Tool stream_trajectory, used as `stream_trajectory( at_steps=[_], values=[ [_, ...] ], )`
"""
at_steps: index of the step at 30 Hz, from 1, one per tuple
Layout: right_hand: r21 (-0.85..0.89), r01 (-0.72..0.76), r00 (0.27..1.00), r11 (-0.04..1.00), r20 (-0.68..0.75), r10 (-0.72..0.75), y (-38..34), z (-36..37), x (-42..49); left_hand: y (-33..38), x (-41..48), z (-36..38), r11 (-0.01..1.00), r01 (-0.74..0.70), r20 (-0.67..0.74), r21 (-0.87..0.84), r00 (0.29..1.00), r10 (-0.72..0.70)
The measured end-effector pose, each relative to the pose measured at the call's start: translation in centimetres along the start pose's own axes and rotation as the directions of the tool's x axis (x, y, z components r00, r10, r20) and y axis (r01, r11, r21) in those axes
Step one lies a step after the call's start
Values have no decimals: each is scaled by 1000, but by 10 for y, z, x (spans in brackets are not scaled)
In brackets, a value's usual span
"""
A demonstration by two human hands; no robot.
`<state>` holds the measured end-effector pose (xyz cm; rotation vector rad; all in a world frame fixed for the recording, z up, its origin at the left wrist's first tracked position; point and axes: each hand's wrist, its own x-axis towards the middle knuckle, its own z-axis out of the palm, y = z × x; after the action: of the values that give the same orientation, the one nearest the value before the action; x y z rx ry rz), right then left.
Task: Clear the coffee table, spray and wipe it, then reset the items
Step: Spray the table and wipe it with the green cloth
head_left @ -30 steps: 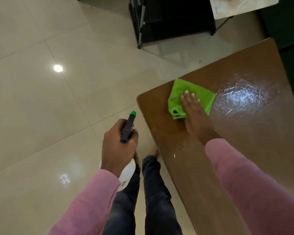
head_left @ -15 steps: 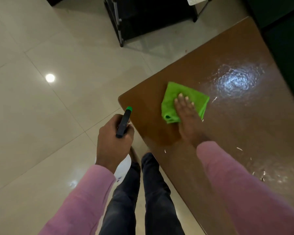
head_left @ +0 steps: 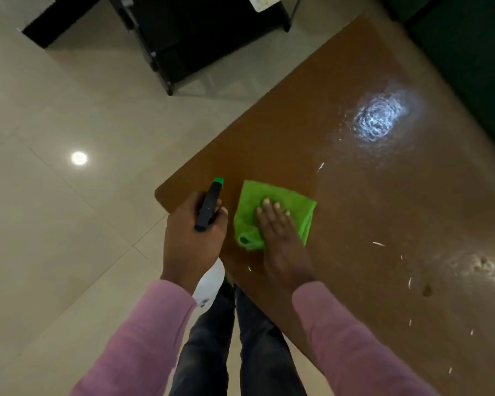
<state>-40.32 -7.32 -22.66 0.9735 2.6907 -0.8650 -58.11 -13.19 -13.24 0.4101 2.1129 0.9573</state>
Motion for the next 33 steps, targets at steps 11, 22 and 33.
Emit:
stream_trajectory(
  at_steps=[11, 22, 33],
  values=[
    [70, -231, 967, 970, -90, 237, 53, -47, 44, 33, 17, 63, 998, 47, 102, 42, 994, -51],
    [124, -375, 899, 919, -193, 393, 115, -91, 66, 79, 43, 102, 973, -129, 259, 189, 963, 78],
    [131, -359, 908, 924, -181, 378, 91, -74, 50, 84, 51, 114, 952, -238, 438, 194, 889, 133]
  ],
)
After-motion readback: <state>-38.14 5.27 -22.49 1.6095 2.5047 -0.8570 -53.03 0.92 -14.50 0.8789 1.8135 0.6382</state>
